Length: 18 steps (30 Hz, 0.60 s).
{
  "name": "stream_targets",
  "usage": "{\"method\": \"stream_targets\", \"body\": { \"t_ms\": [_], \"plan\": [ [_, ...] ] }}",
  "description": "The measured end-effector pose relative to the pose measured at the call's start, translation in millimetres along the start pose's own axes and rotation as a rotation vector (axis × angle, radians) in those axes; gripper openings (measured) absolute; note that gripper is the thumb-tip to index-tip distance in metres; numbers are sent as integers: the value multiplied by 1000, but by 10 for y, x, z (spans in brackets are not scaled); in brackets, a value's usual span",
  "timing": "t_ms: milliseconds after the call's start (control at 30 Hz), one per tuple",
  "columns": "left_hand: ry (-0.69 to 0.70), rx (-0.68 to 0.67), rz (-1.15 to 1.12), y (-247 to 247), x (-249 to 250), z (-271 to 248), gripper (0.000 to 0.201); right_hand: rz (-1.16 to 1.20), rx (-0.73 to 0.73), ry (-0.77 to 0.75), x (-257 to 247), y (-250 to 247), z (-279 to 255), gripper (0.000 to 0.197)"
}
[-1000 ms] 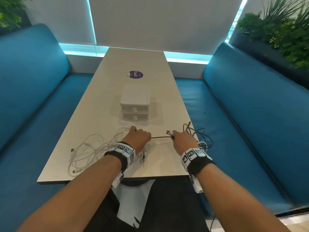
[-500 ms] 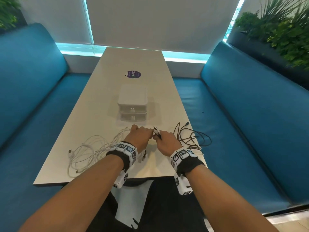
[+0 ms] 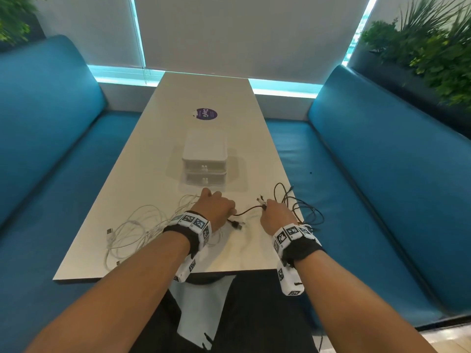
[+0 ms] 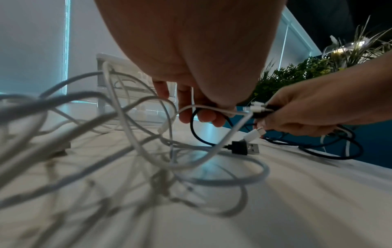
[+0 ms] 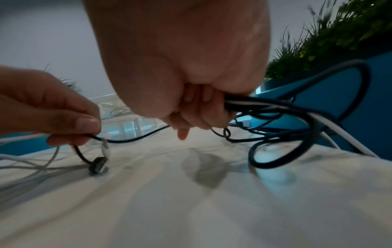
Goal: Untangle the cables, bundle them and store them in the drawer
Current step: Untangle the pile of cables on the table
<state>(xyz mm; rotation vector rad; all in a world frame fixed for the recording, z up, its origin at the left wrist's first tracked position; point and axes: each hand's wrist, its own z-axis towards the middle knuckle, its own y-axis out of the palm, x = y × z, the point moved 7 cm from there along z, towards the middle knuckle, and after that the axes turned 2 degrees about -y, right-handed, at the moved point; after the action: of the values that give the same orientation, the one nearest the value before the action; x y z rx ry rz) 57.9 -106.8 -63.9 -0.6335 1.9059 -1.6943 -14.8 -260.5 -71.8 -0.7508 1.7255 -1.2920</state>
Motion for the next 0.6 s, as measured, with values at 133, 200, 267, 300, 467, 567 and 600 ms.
{"method": "stream_targets", "body": {
  "t_ms": [133,200,267,300,467,567,600],
  "plan": [
    [-17,85,-51,-75,14,23,21,120,31,-190,-288,23,-69,32],
    [-20,141,-95,-99,38,29,18,161,-2,-264,-415,81,-107,31],
    [-23,186,-126,-99,21,22,17,196,-1,-295,-451,85,-106,30],
    [-22,188,-127,-91,6,12,16,190,0,-300,-445,80,-92,30],
    [5,133,-67,-19,-30,-40,27,-68,37,-276,-339,-24,-65,27],
    [-5,106,-54,32,-129,-62,21,-171,55,-171,-127,-60,-55,24],
    [4,89,-61,58,-144,-61,23,-203,41,-124,-48,-63,-55,22]
  ]
}}
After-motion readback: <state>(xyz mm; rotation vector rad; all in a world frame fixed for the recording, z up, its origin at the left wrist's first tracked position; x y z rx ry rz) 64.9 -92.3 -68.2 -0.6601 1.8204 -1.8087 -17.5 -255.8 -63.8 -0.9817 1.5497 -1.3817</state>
